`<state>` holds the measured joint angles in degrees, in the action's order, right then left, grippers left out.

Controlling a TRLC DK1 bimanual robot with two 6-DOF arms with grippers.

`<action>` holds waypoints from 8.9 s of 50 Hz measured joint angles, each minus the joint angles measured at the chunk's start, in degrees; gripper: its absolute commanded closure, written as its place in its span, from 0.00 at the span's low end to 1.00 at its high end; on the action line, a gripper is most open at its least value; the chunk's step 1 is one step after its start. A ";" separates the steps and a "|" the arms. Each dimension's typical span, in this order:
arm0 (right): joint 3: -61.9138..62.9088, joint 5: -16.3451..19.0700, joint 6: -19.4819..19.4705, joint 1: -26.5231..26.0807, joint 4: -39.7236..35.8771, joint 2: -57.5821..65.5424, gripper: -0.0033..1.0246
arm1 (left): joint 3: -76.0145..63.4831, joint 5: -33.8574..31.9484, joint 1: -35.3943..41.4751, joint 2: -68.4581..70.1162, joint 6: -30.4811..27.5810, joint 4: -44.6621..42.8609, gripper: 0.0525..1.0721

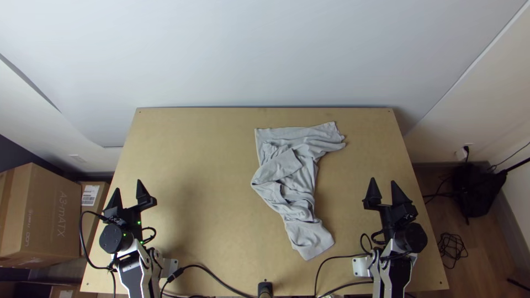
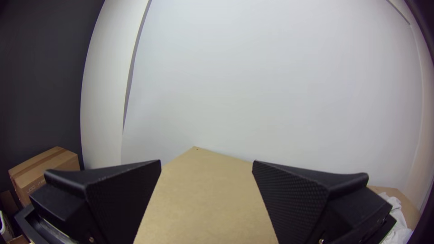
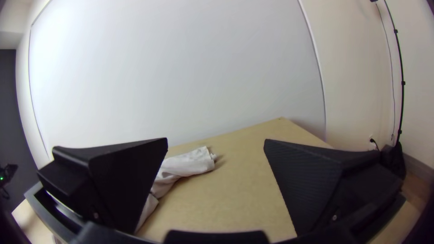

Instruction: Fold the t-shirt

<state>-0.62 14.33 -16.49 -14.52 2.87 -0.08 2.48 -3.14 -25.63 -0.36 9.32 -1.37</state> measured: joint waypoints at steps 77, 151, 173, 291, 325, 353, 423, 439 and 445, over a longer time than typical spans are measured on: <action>-0.15 -0.44 -2.64 0.11 -0.57 0.00 0.04 | 0.55 0.22 3.50 0.00 5.88 1.31 0.05; -66.95 -2.23 -13.31 32.74 -26.25 62.36 0.04 | 69.24 -0.50 9.77 -55.30 7.19 48.04 0.05; -70.44 -2.56 -28.02 53.70 -32.52 81.72 0.05 | 69.64 -0.74 9.77 -54.38 8.74 50.62 0.05; -53.88 1.55 -33.16 41.22 -46.25 66.05 0.98 | 64.70 0.46 44.44 -73.94 7.15 29.16 0.05; -47.45 6.12 -23.58 42.14 -57.88 55.54 0.98 | 85.29 0.79 62.18 -105.68 11.34 21.38 0.05; -44.68 6.10 -18.75 54.93 -57.40 52.04 0.98 | 100.85 0.61 68.04 -123.78 17.31 21.40 0.05; -70.27 4.35 -12.13 33.35 -27.08 59.69 0.98 | 106.92 1.73 55.12 -90.99 22.64 31.93 0.98; -66.73 4.61 -11.96 37.75 -29.07 50.12 0.98 | 86.88 1.68 56.83 -72.50 22.47 27.69 0.98; -61.72 5.25 -11.93 38.47 -36.00 48.48 0.98 | 71.41 0.52 58.31 -70.05 21.05 26.12 0.98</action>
<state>-62.35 19.57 -28.42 23.94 -33.12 48.40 73.89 -2.61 32.69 -70.41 30.37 24.75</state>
